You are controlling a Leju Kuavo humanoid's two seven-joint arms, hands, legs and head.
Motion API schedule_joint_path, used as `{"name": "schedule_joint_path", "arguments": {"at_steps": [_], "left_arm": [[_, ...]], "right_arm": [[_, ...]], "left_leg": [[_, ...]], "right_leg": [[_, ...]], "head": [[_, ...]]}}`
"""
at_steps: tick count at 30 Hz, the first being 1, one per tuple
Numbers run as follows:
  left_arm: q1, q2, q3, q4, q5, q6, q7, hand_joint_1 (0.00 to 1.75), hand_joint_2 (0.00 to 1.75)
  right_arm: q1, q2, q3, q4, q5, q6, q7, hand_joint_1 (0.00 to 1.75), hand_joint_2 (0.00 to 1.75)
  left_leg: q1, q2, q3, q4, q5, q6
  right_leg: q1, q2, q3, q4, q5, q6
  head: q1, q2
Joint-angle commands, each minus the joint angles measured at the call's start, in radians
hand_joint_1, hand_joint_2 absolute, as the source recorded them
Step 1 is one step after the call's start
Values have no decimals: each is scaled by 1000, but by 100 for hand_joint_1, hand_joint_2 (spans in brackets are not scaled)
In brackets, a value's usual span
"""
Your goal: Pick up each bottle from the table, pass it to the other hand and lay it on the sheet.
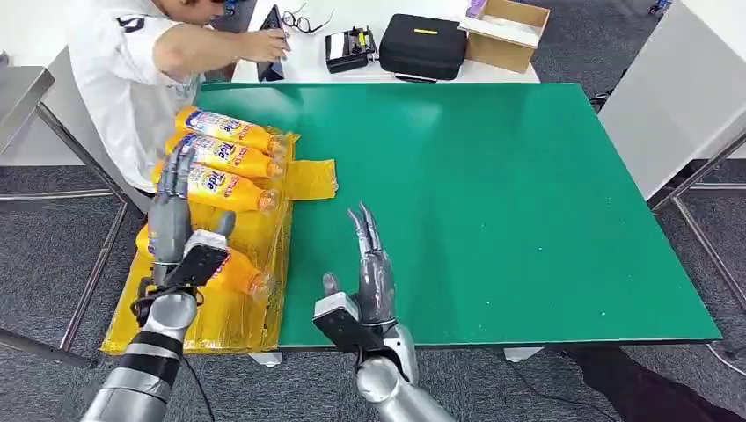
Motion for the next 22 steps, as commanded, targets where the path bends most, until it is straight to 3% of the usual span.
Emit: {"name": "schedule_joint_path", "arguments": {"at_steps": [1, 3, 4, 11, 14, 16, 22], "left_arm": [[176, -165, 167, -240, 465, -277, 34, 0, 175], [261, -177, 145, -311, 531, -301, 25, 0, 175], [304, -186, 135, -344, 547, -295, 22, 0, 175], [416, -203, 103, -366, 540, -270, -3, 0, 175], [433, -204, 89, -333, 555, -304, 15, 0, 175], [444, -203, 80, -318, 561, -323, 15, 0, 175], [469, -190, 39, -369, 521, -357, -8, 0, 175]], "right_arm": [[179, 50, -162, -304, -12, -115, -127, 0, 0], [220, 35, -205, -394, -47, -115, -127, 0, 0], [237, 30, -230, -438, -86, -115, -127, 0, 175], [314, 39, -339, -602, -111, -115, -127, 0, 175], [324, 38, -353, -569, -115, -115, -127, 0, 175], [334, 43, -363, -563, -109, -115, -127, 0, 175], [353, 43, -380, -542, -97, -115, -127, 0, 175]], "left_leg": [[1, 1, 3, 1, -3, 1], [0, 2, 6, 0, -4, 1], [-1, 1, 3, -1, -2, 1], [0, 1, 3, 1, -6, 1], [0, 1, 3, 0, -5, 1], [2, 4, 12, 0, -9, 1], [0, 3, 4, -1, -5, 1]], "right_leg": [[1, 0, 4, -1, -2, -3], [1, 0, 6, -1, -3, -3], [-1, 0, 3, -1, -2, -1], [0, 0, 3, -2, -3, -2], [0, -1, 3, -3, -3, -2], [3, 0, 12, -4, -5, -6], [1, 0, 3, -3, -2, -2]], "head": [[0, 0], [0, 0], [0, 0], [0, 0], [0, 0], [0, 0], [0, 0]]}}
